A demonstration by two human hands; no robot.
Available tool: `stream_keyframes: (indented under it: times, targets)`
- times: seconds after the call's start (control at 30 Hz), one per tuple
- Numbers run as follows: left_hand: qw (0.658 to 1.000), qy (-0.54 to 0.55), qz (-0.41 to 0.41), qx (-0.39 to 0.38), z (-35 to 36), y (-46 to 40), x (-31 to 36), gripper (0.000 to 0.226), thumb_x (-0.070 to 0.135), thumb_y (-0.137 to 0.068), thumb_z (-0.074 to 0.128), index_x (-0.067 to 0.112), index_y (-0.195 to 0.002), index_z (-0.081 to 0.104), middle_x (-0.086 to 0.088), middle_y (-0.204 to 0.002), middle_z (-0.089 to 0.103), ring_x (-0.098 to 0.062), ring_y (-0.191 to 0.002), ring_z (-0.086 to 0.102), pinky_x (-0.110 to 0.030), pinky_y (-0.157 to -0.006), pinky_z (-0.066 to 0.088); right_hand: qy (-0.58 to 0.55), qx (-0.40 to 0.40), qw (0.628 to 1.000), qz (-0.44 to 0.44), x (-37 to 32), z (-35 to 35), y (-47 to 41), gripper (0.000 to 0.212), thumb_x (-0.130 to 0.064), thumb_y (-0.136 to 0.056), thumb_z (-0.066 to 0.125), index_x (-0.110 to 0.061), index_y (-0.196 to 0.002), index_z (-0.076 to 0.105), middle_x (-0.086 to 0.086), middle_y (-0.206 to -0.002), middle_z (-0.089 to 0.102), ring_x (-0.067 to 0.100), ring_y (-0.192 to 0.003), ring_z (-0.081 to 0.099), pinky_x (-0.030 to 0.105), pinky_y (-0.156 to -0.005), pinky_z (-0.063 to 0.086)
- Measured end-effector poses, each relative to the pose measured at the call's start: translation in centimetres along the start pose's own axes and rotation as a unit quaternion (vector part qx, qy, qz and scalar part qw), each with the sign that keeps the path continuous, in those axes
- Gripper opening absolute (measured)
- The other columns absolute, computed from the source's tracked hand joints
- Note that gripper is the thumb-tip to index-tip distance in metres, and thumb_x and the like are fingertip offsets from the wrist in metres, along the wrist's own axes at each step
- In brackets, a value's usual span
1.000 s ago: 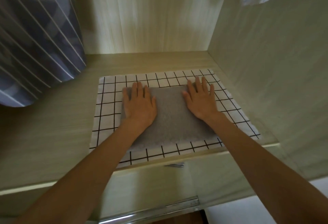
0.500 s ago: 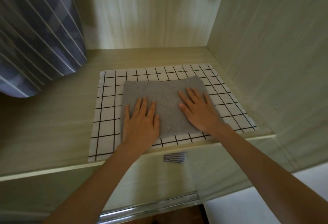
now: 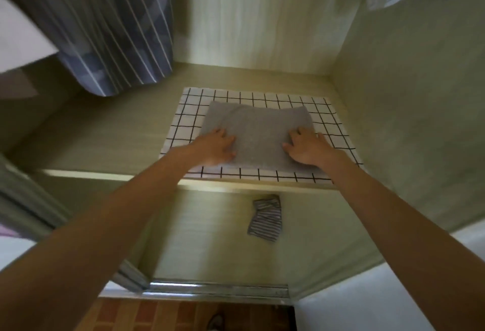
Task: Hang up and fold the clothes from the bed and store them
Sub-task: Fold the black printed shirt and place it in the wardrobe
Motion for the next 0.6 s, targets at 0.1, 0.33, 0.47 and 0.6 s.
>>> stream_keyframes:
  times: [0.1, 0.33, 0.47, 0.6]
  targets:
    - [0.995, 0.093, -0.021, -0.03, -1.1, 5.0, -0.5, 0.052, 0.035, -0.106, 0.032, 0.018, -0.155, 0.023, -0.01, -0.161, 0.021, -0.028, -0.147, 0.023, -0.04, -0.117, 0.019, -0.073, -0.073, 0.993, -0.053, -3.4, -0.8, 3.7, 0.038, -0.035, -0.107, 0.032, -0.011, -0.124, 0.056, 0.009, -0.124, 0.056, 0.027, -0.117, 0.05, 0.032, -0.091, 0.036]
    - [0.9, 0.431, -0.042, 0.044, 0.4, 20.3, -6.3, 0.031, 0.018, -0.1, 0.052, 0.012, -0.131, 0.056, -0.006, -0.135, 0.06, -0.011, -0.106, 0.064, -0.017, -0.088, 0.05, -0.255, -0.14, 0.934, -0.208, -13.0, -2.8, 12.4, 0.044, -0.037, -0.104, 0.042, -0.013, -0.141, 0.047, 0.007, -0.141, 0.052, 0.023, -0.13, 0.049, 0.031, -0.107, 0.036]
    - [0.814, 0.568, -0.048, 0.108, 2.1, 29.7, -10.8, 0.069, 0.053, -0.069, 0.079, 0.012, -0.123, 0.066, -0.01, -0.123, 0.068, -0.025, -0.114, 0.065, -0.037, -0.1, 0.05, -0.391, -0.184, 0.855, -0.287, -20.0, -2.6, 14.7, 0.039, -0.036, -0.103, 0.043, -0.01, -0.128, 0.058, 0.007, -0.124, 0.067, 0.015, -0.108, 0.068, 0.023, -0.093, 0.053]
    - [0.706, 0.666, -0.123, 0.206, 3.7, 38.3, -15.8, 0.069, 0.051, -0.07, 0.077, 0.005, -0.12, 0.067, -0.018, -0.123, 0.066, -0.033, -0.111, 0.066, -0.038, -0.09, 0.056, -0.478, -0.25, 0.775, -0.331, -28.2, -1.9, 17.6, 0.042, -0.039, -0.103, 0.039, -0.009, -0.122, 0.062, 0.007, -0.115, 0.073, 0.018, -0.106, 0.07, 0.03, -0.093, 0.055]
Point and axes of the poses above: each hand's wrist, its own y-axis away from the middle knuckle, its own z-axis out of the palm, x = y × z, the point moved 9 cm from there along -y, towards the middle knuckle
